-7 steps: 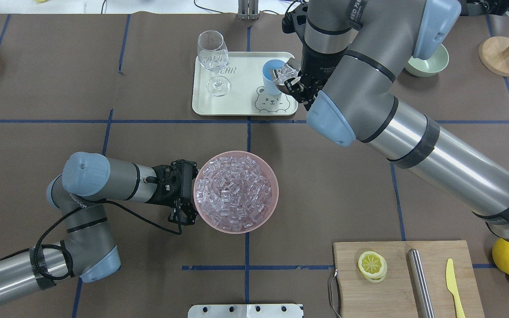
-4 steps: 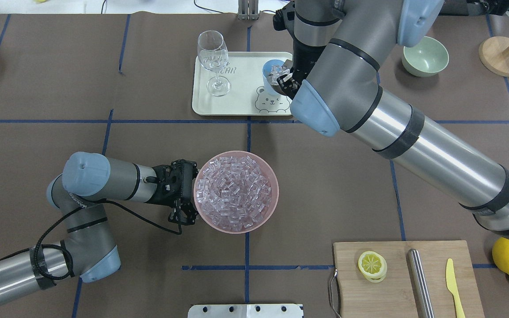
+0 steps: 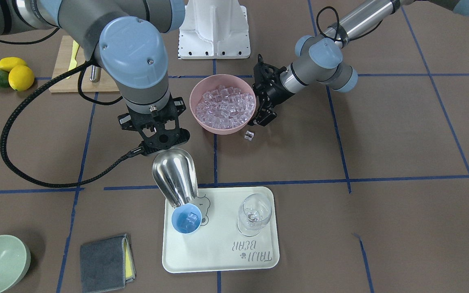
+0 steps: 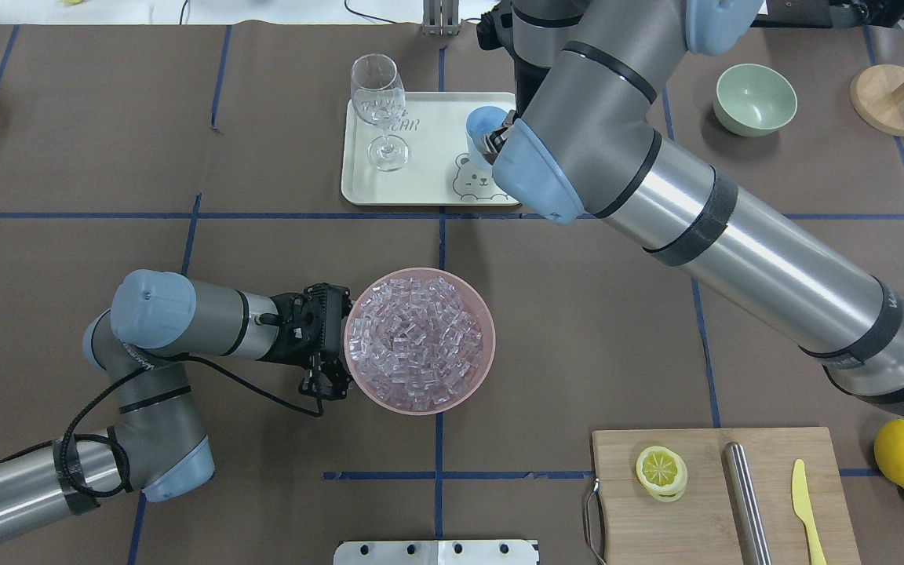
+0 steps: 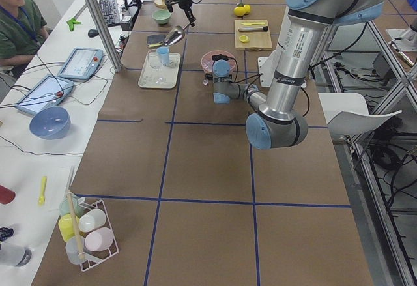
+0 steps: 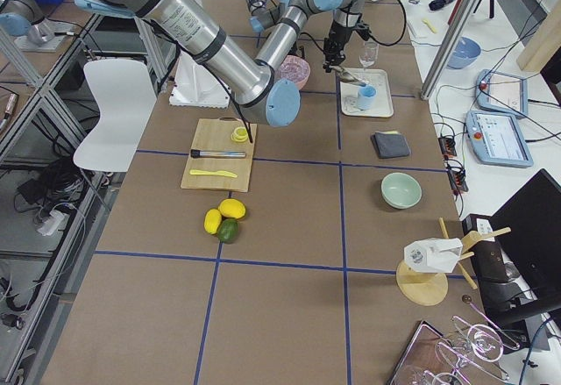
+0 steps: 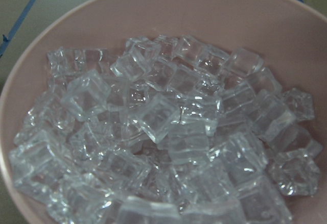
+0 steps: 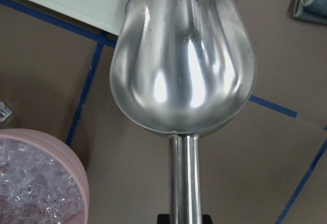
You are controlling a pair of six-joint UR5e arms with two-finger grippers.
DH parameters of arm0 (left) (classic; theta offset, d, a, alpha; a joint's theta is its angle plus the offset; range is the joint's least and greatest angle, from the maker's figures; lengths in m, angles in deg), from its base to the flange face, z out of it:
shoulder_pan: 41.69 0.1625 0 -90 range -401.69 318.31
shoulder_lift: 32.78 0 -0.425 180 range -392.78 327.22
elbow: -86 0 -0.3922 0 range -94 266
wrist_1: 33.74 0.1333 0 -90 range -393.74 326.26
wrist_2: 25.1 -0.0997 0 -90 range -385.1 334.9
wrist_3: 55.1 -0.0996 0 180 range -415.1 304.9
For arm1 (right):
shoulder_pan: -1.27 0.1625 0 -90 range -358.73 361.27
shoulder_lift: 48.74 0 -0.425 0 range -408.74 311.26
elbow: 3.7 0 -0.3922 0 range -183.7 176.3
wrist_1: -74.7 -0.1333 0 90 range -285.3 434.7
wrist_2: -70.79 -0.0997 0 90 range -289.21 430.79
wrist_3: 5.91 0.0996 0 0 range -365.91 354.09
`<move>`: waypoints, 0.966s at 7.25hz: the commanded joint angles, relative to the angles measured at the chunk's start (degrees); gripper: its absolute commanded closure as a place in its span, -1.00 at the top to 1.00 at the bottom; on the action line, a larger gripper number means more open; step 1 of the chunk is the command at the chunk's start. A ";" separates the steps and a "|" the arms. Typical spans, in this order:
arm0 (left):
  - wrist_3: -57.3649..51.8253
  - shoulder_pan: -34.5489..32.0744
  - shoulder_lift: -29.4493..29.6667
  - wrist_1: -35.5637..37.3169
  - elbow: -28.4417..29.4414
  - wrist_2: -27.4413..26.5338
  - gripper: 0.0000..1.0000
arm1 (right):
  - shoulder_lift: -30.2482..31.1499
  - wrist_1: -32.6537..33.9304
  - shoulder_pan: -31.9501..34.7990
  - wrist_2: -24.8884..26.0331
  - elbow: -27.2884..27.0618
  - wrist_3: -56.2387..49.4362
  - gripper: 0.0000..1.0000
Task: Put ice in cup with scoop
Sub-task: 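Carry the filled scoop to the blue cup and tip ice into it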
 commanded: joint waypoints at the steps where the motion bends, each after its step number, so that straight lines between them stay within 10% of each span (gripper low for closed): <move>1: -0.02 0.00 0.06 -0.02 0.00 0.00 1.00 | -0.04 0.08 0.07 0.00 -0.08 -0.07 -1.00; 7: 0.24 -2.97 0.15 0.85 -0.61 0.70 1.00 | 6.43 -0.79 2.70 -1.15 -11.20 0.81 -1.00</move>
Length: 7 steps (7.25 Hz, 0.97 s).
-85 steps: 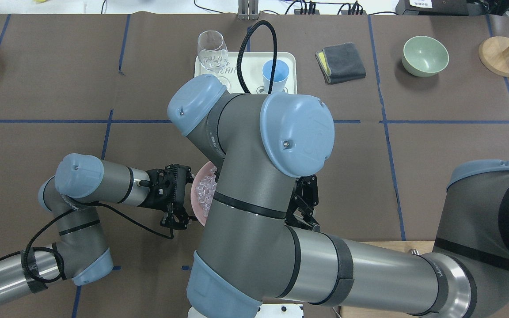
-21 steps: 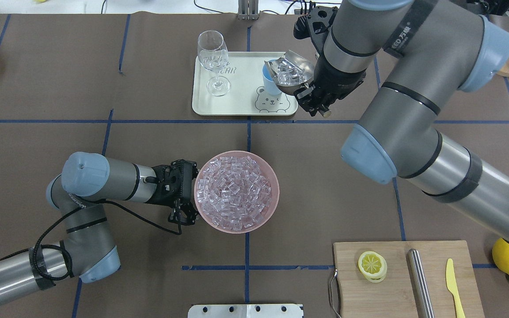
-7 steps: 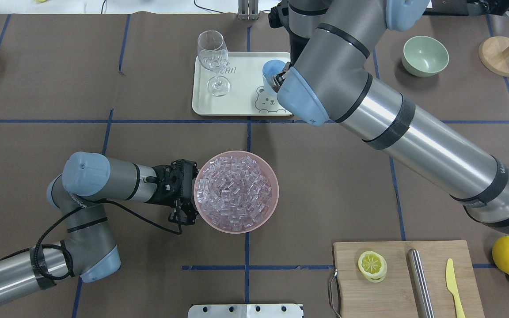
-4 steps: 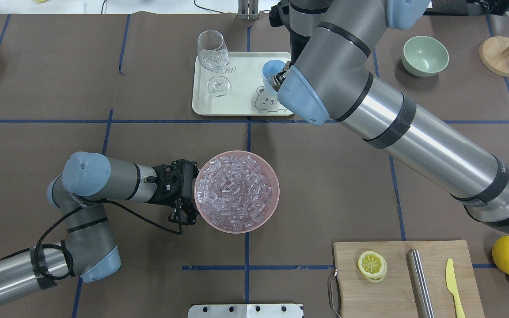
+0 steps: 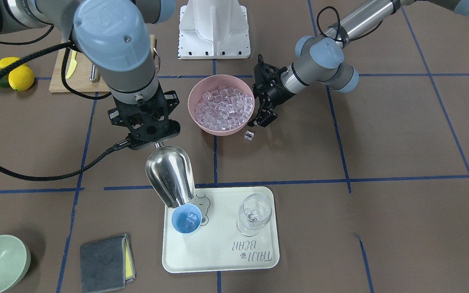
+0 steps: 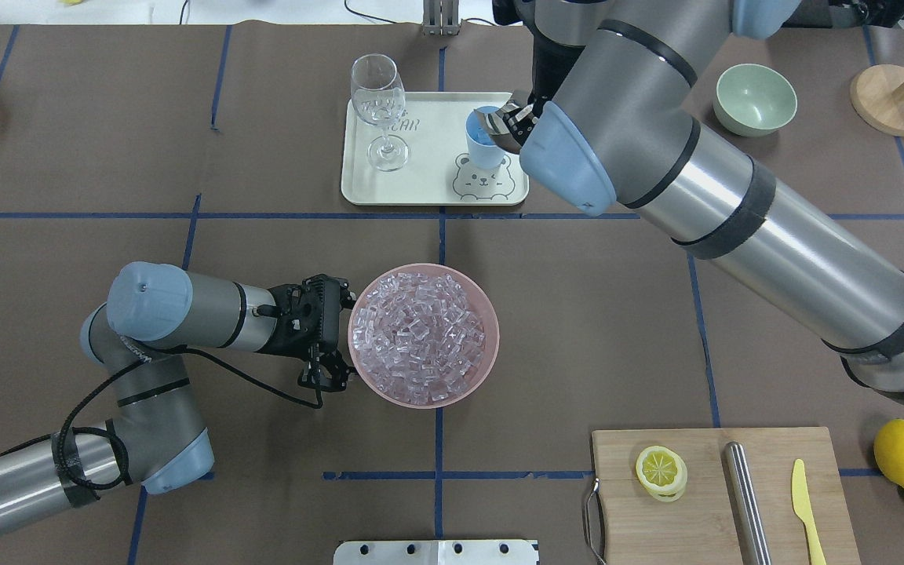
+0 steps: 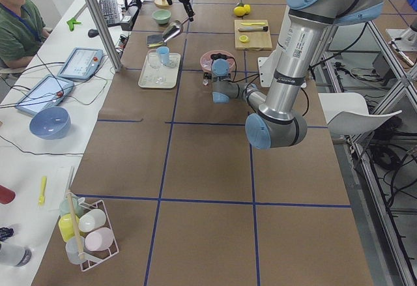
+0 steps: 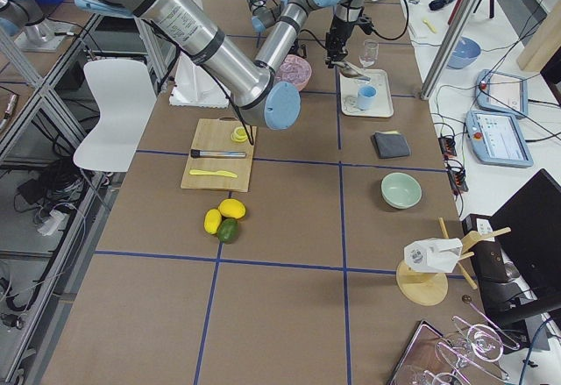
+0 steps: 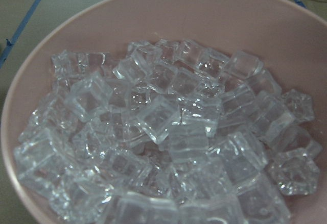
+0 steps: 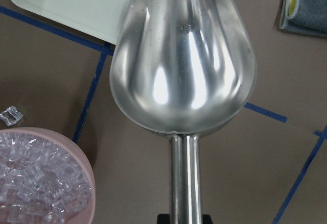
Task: Put ice in cup with scoop
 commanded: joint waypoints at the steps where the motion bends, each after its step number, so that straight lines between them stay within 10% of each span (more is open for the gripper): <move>1: 0.82 -3.52 -0.04 1.85 -0.27 0.68 1.00 | 6.43 -0.47 1.33 -0.23 -9.03 0.59 -1.00; 7: -4.96 -23.19 -1.70 23.84 -5.54 8.77 1.00 | 17.09 -0.65 2.74 0.30 -20.67 0.59 -1.00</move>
